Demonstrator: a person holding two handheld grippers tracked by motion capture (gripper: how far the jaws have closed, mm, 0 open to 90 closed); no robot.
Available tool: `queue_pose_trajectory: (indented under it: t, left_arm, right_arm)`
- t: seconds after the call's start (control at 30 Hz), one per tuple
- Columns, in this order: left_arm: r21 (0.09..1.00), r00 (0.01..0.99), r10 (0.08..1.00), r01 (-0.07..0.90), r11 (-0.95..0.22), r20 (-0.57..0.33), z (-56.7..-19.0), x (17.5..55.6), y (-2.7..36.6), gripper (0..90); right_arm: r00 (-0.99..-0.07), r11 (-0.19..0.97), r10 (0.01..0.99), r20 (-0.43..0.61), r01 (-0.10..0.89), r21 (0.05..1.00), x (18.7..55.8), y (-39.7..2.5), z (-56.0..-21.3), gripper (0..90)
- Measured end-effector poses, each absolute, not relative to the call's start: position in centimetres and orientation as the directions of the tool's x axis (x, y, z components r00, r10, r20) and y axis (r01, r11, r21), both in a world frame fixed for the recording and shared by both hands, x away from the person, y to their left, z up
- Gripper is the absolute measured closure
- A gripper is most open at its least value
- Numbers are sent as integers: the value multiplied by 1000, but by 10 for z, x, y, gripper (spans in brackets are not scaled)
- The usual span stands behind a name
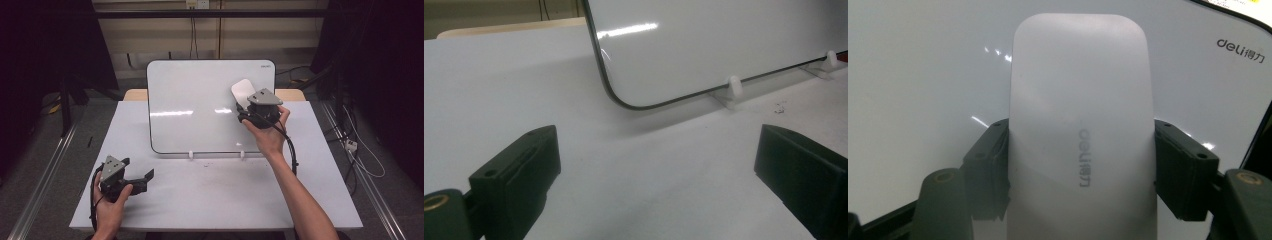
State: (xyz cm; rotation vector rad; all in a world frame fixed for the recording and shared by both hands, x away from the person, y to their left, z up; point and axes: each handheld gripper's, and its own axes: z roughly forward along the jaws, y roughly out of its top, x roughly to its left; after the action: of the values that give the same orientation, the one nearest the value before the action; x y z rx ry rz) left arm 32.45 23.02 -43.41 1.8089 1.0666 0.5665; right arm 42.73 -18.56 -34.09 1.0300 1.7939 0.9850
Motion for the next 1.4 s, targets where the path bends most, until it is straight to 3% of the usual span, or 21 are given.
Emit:
queue_pose_trajectory:
  t: [0.3, 1.13, 1.4]
  left_arm:
    - [887, 511, 857, 421, -190, -59, -434, 323, 232, 45]
    - [889, 515, 853, 426, -167, -86, -434, 322, 235, 45]
    - [889, 520, 851, 421, -179, -75, -432, 322, 233, 45]
  right_arm:
    - [-356, 408, 882, -309, 248, 879, 416, -184, -344, 316]
    - [-368, 410, 879, -305, 254, 876, 378, -209, -353, 316]
    - [-370, 426, 874, -316, 269, 864, 368, -211, -369, 316]
